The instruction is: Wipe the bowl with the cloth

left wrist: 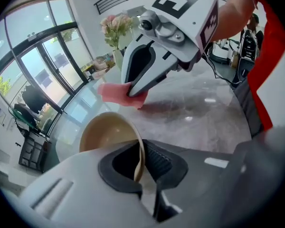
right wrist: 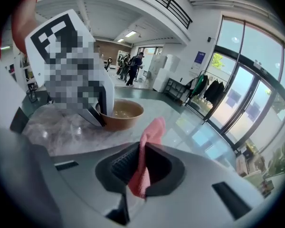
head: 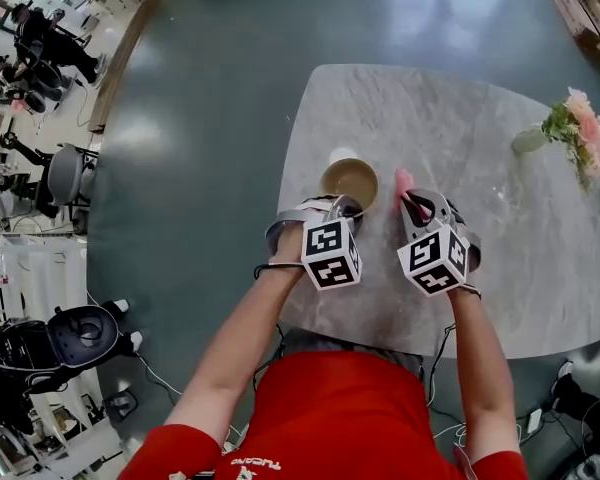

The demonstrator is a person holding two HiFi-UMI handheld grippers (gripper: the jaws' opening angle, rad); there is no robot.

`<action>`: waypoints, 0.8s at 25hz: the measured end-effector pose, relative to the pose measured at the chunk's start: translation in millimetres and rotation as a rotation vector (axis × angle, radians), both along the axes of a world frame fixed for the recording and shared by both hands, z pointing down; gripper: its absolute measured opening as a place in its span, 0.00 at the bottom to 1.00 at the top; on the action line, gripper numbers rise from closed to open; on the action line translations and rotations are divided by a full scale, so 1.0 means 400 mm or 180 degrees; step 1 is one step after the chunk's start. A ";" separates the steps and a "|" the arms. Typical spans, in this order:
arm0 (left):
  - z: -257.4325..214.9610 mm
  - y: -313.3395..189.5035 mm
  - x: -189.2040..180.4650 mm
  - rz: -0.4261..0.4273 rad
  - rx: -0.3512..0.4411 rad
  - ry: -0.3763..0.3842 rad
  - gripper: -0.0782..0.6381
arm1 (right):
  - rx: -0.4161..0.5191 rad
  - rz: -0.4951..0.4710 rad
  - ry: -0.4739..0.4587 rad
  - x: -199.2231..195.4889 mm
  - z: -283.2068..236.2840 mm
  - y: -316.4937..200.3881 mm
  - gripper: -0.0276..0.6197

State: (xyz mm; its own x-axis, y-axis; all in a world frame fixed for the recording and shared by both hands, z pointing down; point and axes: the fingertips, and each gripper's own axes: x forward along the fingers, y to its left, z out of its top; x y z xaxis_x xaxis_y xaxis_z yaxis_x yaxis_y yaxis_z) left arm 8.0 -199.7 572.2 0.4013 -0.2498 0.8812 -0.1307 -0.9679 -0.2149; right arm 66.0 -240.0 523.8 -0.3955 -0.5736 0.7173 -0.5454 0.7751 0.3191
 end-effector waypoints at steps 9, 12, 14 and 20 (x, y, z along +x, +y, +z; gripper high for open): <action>0.038 -0.012 -0.002 0.0117 -0.0081 -0.0241 0.14 | -0.0273 -0.0018 -0.0107 -0.013 0.055 -0.008 0.08; 0.040 -0.016 0.000 0.0120 -0.0104 -0.0240 0.14 | -0.0338 0.0001 -0.0141 -0.009 0.070 -0.006 0.08; 0.043 -0.014 0.000 0.0131 -0.0138 -0.0234 0.14 | -0.0395 0.0014 -0.0152 -0.008 0.079 -0.004 0.10; 0.041 -0.005 0.010 0.0161 -0.0252 -0.0156 0.14 | -0.0502 0.0055 -0.0207 -0.009 0.089 -0.001 0.19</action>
State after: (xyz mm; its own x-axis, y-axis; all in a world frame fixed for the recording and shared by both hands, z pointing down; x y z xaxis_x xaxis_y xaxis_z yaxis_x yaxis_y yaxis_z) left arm 12.1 -201.6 588.5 0.3677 -0.1592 0.9162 -0.0724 -0.9871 -0.1425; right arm 62.4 -240.6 559.3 -0.4352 -0.4631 0.7721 -0.5746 0.8031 0.1578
